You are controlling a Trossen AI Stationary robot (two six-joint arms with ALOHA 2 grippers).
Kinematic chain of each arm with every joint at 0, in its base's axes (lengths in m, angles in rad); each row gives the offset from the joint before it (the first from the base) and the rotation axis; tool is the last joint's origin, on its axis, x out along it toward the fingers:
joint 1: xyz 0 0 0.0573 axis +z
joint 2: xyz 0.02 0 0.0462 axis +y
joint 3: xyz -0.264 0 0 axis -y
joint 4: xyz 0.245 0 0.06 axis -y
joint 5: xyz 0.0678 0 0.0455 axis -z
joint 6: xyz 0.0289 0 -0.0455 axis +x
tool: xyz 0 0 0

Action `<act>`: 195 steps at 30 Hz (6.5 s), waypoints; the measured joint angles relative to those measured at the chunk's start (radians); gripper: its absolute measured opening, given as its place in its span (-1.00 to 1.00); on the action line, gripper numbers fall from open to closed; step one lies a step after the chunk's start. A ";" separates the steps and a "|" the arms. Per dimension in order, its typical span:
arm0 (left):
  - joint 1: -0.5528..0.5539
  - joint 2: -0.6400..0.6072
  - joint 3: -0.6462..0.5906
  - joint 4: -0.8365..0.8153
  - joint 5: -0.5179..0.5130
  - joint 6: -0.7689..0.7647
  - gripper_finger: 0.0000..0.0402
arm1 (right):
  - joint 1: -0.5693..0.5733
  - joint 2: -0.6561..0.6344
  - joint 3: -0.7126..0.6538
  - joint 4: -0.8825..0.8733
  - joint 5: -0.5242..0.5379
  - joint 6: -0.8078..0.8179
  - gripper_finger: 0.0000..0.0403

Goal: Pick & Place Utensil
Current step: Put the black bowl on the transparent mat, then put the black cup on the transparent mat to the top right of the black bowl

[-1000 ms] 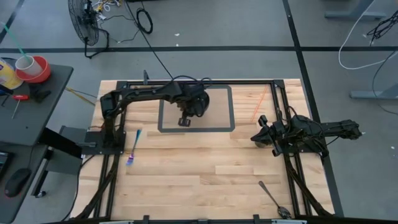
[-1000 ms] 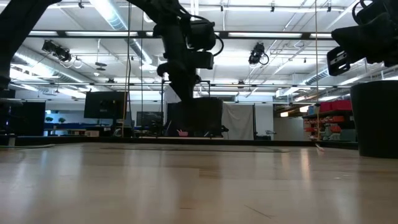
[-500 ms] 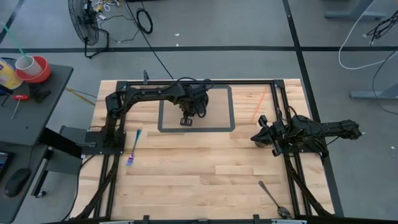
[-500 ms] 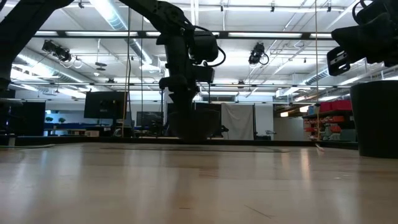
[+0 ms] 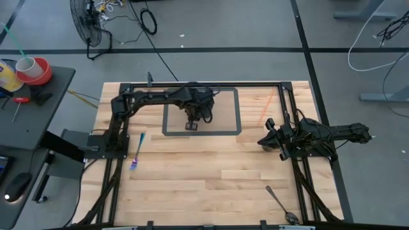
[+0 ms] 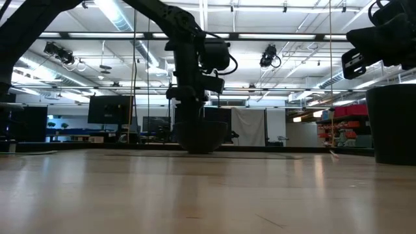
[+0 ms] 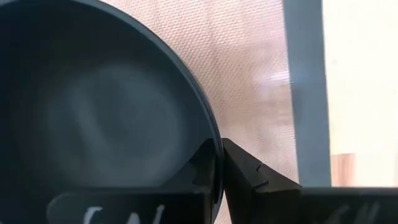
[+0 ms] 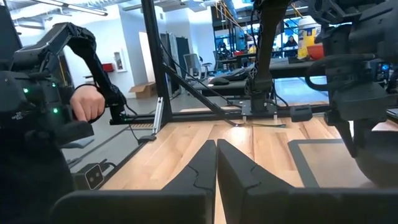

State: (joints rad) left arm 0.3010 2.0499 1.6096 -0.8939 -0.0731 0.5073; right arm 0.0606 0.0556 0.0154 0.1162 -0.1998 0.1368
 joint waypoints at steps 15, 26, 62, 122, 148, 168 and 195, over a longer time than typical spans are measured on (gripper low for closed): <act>-0.014 0.000 0.000 0.006 -0.017 -0.013 -0.82 | 0.000 0.000 0.000 0.000 0.000 0.000 -0.92; -0.015 -0.016 0.000 0.006 -0.071 -0.029 -0.30 | 0.000 0.000 0.000 0.000 0.000 0.000 -0.92; -0.110 -0.821 -0.628 0.484 0.236 -0.386 -0.03 | 0.000 0.000 0.000 0.000 0.000 0.000 -0.92; -0.249 -1.226 -1.063 0.959 0.235 -0.521 -0.03 | 0.487 1.165 1.163 -0.788 0.251 1.054 -0.98; -0.249 -1.226 -1.062 0.939 0.231 -0.519 -0.03 | 0.724 1.215 0.915 -1.350 0.286 1.779 0.52; -0.249 -1.225 -1.062 0.925 0.224 -0.522 -0.03 | 0.607 1.214 0.806 -1.462 0.484 1.914 0.94; -0.249 -1.225 -1.062 0.927 0.224 -0.520 -0.03 | 0.449 1.214 0.739 -1.375 0.770 1.783 0.74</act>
State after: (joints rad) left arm 0.0517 0.8246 0.5476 0.0326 0.1509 -0.0131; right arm 0.5101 1.2697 0.7542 -1.2586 0.5702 1.9200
